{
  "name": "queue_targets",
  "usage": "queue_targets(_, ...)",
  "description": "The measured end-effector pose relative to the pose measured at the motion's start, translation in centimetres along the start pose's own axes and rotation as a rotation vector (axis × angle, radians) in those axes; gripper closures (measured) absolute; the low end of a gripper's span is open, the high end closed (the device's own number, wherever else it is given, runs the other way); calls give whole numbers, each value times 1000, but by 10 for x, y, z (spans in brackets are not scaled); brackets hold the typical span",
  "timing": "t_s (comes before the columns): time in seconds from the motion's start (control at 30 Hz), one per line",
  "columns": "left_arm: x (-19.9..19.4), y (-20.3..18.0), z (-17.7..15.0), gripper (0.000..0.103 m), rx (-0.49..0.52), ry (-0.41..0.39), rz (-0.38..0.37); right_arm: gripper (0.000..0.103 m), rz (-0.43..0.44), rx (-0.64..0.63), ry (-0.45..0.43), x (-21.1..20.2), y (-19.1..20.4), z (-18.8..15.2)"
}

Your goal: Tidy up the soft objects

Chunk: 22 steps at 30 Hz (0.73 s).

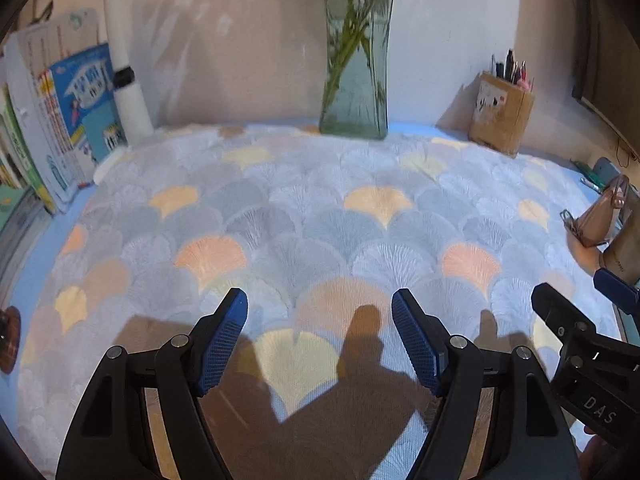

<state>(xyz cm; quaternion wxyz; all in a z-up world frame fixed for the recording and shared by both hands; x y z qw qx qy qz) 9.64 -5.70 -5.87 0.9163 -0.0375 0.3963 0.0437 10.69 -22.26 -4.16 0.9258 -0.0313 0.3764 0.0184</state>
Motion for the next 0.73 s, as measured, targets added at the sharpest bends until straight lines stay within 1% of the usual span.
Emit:
queue_targets(0.07,6,-2,-4,30,6,41,-27,12,-4,-7,3,1,1,0)
queue_targets(0.13,7,0,-4,30,2,42,-14,10,-4,-5,6,1,1,-1)
queue_targets(0.23,6,-1,-5,30,8,36,-15,7,0,1,12,2,-1,-1)
queue_targets(0.37,8,-3,-6,30,19,47,-13,7,-2,-4,18,3,-1,-1)
queue_targets(0.47,8,-2,-4,29,13,36,-13,6,-1,-5,20,3,-1,-1)
queue_targets(0.57,8,4,-3,29,-13,34,-9,6,1,-7,30,5,-1,-2)
queue_targets(0.7,2,11,2,29,-43,-10,0,6,4,-8,31,6,-2,-1)
queue_targets(0.73,2,11,1,29,-40,-6,3,6,5,-7,32,7,-2,-2)
Point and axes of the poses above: each gripper's, at about its wrist camera, not at the fingertips, and x roughly the way its jaws point, y to its left, z to its top, the point moved 8 cm from there along x, roughly the way its jaws point, and after that the axes turned 3 degrees about -x, right-handed, at the moved point
